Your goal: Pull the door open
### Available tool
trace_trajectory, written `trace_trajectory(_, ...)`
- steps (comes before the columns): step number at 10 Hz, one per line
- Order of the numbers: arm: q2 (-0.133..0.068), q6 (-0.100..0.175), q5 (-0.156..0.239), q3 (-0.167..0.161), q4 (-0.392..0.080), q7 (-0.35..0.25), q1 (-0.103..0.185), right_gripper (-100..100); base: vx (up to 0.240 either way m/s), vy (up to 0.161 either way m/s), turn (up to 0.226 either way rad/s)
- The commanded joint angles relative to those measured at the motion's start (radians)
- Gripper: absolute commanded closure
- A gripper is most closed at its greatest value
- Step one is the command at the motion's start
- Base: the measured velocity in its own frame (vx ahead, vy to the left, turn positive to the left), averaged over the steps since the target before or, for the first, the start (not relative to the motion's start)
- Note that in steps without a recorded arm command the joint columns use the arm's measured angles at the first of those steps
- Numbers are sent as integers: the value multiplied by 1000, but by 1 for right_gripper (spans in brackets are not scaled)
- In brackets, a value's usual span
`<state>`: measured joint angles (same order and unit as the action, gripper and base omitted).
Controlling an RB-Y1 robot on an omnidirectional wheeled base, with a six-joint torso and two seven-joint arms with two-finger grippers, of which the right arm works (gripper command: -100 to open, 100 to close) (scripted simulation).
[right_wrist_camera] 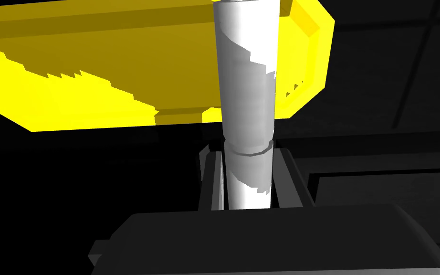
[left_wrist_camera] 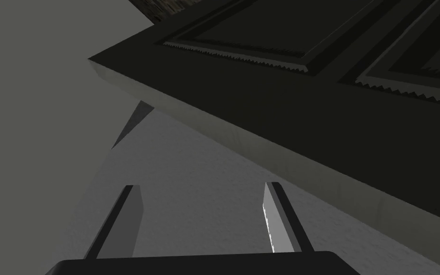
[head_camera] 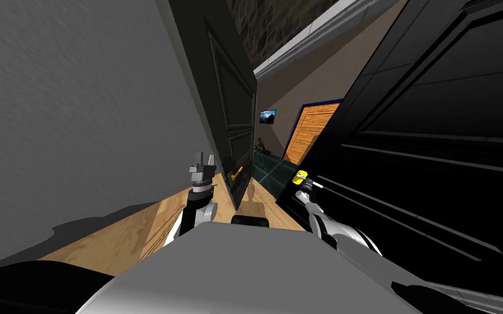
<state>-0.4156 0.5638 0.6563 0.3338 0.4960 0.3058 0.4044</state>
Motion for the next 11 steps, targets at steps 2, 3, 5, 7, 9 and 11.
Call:
trace_trajectory(2, -4, 2, -23, -30, -12, -39, 6, 100, -158, 28, 45)
trace_trajectory(3, -2, -5, -38, -47, -3, -59, 4, 100, -178, -1, 66)
trace_trajectory(5, 0, -14, -59, -72, 9, -88, 2, 100, -209, -25, 84)
trace_trajectory(7, 1, -21, -57, -66, 31, -80, -5, 100, -188, -7, 55)
trace_trajectory(9, 5, -29, -71, -91, 36, -101, -7, 100, -208, -5, 84)
trace_trajectory(11, 4, -30, -84, -113, 38, -123, -6, 100, -213, -12, 90)
